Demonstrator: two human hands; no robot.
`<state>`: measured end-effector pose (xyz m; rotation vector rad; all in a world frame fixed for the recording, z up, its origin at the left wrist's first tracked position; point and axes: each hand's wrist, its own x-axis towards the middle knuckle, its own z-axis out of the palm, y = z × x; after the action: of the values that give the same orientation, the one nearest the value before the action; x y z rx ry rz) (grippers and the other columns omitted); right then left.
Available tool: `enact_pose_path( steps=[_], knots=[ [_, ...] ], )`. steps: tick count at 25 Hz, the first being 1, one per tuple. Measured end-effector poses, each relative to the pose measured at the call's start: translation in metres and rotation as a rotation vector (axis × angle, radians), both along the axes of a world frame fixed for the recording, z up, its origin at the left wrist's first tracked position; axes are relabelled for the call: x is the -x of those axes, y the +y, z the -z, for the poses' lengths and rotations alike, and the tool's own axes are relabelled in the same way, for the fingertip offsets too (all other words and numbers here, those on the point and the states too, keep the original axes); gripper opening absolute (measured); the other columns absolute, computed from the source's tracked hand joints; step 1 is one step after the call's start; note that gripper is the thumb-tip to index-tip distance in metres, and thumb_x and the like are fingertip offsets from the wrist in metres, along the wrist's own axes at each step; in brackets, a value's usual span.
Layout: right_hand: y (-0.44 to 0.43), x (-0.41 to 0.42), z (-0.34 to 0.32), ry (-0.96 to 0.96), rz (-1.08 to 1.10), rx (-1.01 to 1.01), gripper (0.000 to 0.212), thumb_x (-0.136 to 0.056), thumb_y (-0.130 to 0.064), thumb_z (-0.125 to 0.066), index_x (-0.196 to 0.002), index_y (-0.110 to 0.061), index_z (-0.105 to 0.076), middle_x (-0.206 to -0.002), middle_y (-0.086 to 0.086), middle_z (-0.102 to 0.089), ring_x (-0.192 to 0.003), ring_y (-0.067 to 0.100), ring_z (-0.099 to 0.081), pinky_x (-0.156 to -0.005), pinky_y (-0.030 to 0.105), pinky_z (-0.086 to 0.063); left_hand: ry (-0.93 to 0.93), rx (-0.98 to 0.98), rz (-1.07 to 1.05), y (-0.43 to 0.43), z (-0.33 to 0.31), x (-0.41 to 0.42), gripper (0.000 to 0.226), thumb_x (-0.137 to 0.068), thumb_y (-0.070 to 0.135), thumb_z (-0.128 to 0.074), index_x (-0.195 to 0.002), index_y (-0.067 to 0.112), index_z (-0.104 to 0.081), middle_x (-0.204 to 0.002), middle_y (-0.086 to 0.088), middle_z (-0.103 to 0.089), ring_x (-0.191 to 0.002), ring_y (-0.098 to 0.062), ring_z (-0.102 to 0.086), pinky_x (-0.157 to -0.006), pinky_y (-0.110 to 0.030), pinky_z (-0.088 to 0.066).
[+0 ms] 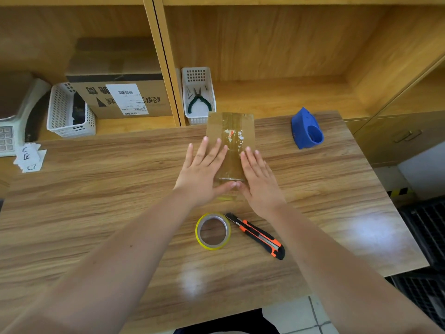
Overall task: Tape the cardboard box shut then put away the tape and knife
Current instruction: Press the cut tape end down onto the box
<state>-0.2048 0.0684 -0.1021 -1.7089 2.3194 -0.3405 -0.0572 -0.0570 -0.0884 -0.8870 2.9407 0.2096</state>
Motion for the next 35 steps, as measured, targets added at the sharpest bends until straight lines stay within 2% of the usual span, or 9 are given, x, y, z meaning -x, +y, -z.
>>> enact_pose_path(
  steps=[4,8,16,19,22,29,32,33,35],
  knots=[
    [-0.013,0.007,0.005,0.042,-0.033,-0.032,0.069,-0.094,-0.051,-0.019,-0.153,-0.02,-0.003,-0.163,-0.004,0.004,-0.148,0.015,0.015,-0.122,0.042,-0.003,0.019,-0.136,-0.059,-0.009,0.007,0.002,0.093,-0.078,0.082,-0.015,-0.154,0.032,0.005,-0.164,0.008,0.011,-0.149,-0.018,0.018,-0.121,-0.049,0.001],
    [-0.023,0.017,0.005,0.117,-0.068,-0.032,0.069,-0.095,-0.051,-0.021,-0.153,-0.019,-0.005,-0.164,-0.001,-0.001,-0.15,0.019,0.007,-0.122,0.044,-0.006,0.062,-0.108,-0.131,-0.009,0.01,0.009,0.091,-0.079,0.08,-0.024,-0.154,0.034,-0.001,-0.164,0.01,0.007,-0.15,-0.018,0.012,-0.12,-0.046,-0.013],
    [-0.024,0.014,0.013,0.173,-0.05,0.006,0.077,-0.093,-0.041,-0.054,-0.152,-0.009,-0.016,-0.162,0.009,-0.013,-0.15,0.026,-0.005,-0.115,0.044,-0.023,0.074,-0.071,-0.187,-0.005,0.015,0.014,0.092,-0.08,0.065,-0.055,-0.152,0.04,-0.004,-0.164,0.012,0.002,-0.15,-0.015,0.009,-0.095,-0.042,-0.052],
    [-0.023,0.014,0.015,0.17,-0.042,0.022,0.081,-0.088,-0.039,-0.062,-0.15,-0.007,-0.022,-0.16,0.011,-0.021,-0.148,0.03,-0.015,-0.109,0.048,-0.036,0.071,-0.049,-0.191,-0.005,0.017,0.016,0.096,-0.079,0.062,-0.061,-0.152,0.04,-0.003,-0.164,0.012,0.002,-0.15,-0.016,0.008,-0.09,-0.042,-0.055],
    [-0.023,0.014,0.015,0.15,-0.043,0.012,0.08,-0.089,-0.038,-0.061,-0.151,-0.008,-0.02,-0.161,0.01,-0.017,-0.149,0.028,-0.011,-0.109,0.048,-0.037,0.066,-0.036,-0.186,-0.005,0.017,0.016,0.096,-0.079,0.061,-0.061,-0.152,0.04,-0.003,-0.164,0.011,0.002,-0.15,-0.017,0.009,-0.09,-0.041,-0.055],
    [-0.021,0.015,0.009,0.232,-0.078,-0.041,0.081,-0.095,-0.034,-0.054,-0.153,-0.014,0.0,-0.164,0.005,0.0,-0.15,0.025,0.006,-0.12,0.044,-0.005,-0.024,-0.044,-0.112,-0.007,0.012,0.013,0.097,-0.088,0.044,-0.061,-0.152,0.035,0.01,-0.163,0.008,0.016,-0.149,-0.021,0.015,-0.094,-0.046,-0.052],
    [-0.017,0.014,0.0,0.231,-0.047,-0.043,0.092,-0.089,-0.044,-0.059,-0.153,-0.019,0.003,-0.164,0.003,0.006,-0.148,0.03,0.014,-0.118,0.046,0.0,0.047,-0.125,-0.11,-0.003,-0.003,0.005,0.106,-0.081,0.035,-0.072,-0.151,0.041,0.008,-0.164,0.004,0.013,-0.15,-0.027,-0.006,-0.101,-0.052,-0.046],
    [-0.013,0.013,-0.004,0.173,-0.017,-0.015,0.096,-0.086,-0.047,-0.062,-0.153,-0.02,0.0,-0.164,0.002,0.006,-0.148,0.03,0.015,-0.117,0.047,-0.001,0.141,-0.134,-0.143,0.001,-0.009,0.0,0.108,-0.077,0.035,-0.076,-0.15,0.042,0.004,-0.164,0.0,0.007,-0.147,-0.03,-0.02,-0.103,-0.052,-0.043],
    [0.005,0.007,-0.01,0.013,0.057,0.112,0.096,-0.078,-0.05,-0.069,-0.152,-0.022,-0.014,-0.163,0.002,-0.004,-0.149,0.031,0.005,-0.116,0.045,-0.007,0.404,-0.152,-0.226,0.017,-0.015,-0.015,0.103,-0.072,0.038,-0.08,-0.15,0.036,-0.012,-0.158,-0.009,-0.021,-0.134,-0.031,-0.036,-0.105,-0.047,-0.039]
  ],
)
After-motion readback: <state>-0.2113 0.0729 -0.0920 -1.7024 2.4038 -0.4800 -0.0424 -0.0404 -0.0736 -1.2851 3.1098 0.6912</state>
